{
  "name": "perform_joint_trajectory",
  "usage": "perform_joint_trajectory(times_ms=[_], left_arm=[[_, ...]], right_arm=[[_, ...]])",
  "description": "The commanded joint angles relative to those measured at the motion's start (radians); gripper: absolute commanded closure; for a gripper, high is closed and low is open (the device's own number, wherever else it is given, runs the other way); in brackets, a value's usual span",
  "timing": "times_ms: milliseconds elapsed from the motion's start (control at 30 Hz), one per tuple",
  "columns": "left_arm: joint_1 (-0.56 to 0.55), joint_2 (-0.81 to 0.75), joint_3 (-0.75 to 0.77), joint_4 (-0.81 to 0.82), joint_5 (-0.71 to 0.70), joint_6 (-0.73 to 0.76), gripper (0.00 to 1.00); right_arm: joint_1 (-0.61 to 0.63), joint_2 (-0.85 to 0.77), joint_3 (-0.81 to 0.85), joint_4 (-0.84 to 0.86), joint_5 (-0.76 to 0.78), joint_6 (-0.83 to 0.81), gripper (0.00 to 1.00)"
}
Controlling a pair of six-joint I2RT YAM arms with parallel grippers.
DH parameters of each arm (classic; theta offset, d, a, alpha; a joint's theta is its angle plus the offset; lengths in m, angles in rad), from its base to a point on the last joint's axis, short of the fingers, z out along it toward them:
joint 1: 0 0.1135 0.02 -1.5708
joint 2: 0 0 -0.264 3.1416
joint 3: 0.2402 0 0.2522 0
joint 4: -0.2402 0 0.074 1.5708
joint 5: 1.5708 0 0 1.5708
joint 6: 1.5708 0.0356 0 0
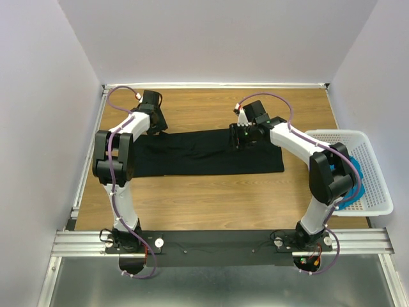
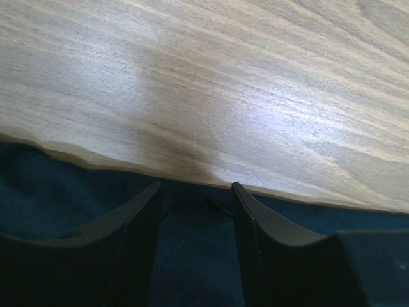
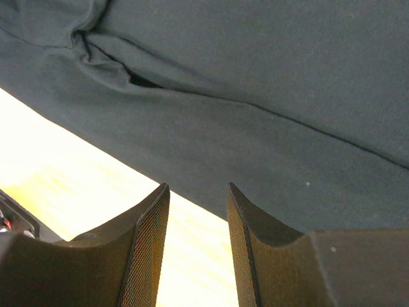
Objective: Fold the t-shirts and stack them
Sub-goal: Fold the tshirt
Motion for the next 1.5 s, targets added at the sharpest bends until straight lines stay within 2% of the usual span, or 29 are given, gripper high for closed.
perform_joint_trajectory(times_ms=[0,333,800,1067,1467], left_arm=[[-0.013,0.000,0.016,0.004,-0.006,0.002,0.47],[-0.027,0.037,0.038,-0.020,-0.023,-0.010,0.59],[-0.042,0.023,0.051,-0.030,-0.079,0.002,0.95],[-0.079,-0.041,0.068,-0.020,-0.122,0.046,0.96],[-0.104,-0.041,0.096,0.006,-0.155,0.076,0.96]], right_arm=[[0.007,-0.018,-0.025,0.011,0.008,-0.013,0.51],[0.007,-0.019,-0.025,0.011,0.013,-0.014,0.51],[0.007,-0.018,-0.024,0.013,0.008,-0.013,0.51],[0.007,-0.002,-0.016,0.014,0.004,-0.013,0.51],[0.008,0.021,-0.016,0.063,-0.022,0.022,0.51]])
